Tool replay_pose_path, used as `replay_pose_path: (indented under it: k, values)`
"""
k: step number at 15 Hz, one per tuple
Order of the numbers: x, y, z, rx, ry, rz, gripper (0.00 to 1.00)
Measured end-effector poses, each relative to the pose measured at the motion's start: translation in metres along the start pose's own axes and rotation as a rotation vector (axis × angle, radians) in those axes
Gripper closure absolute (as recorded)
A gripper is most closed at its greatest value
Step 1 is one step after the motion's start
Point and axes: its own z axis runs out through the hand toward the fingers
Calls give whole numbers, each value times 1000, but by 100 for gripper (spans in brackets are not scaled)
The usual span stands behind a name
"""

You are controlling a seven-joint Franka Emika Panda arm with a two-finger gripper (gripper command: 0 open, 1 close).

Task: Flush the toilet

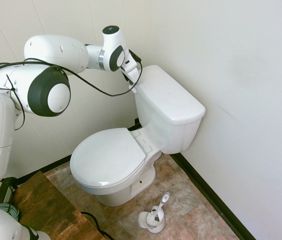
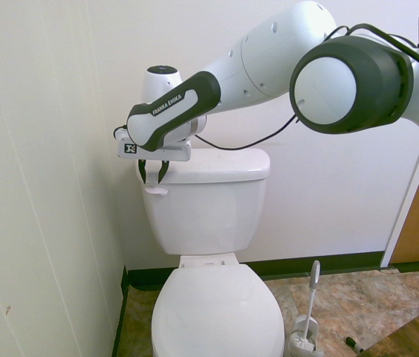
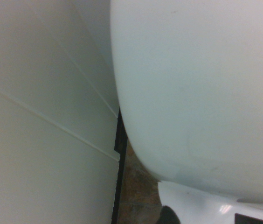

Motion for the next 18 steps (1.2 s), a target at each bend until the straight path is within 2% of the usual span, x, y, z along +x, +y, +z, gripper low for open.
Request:
replay_pose_path:
  k: [12,18]
  values:
    - [7,8,32,-24,-2,29,100]
    - [-5,6,51,-23,-7,21,100]
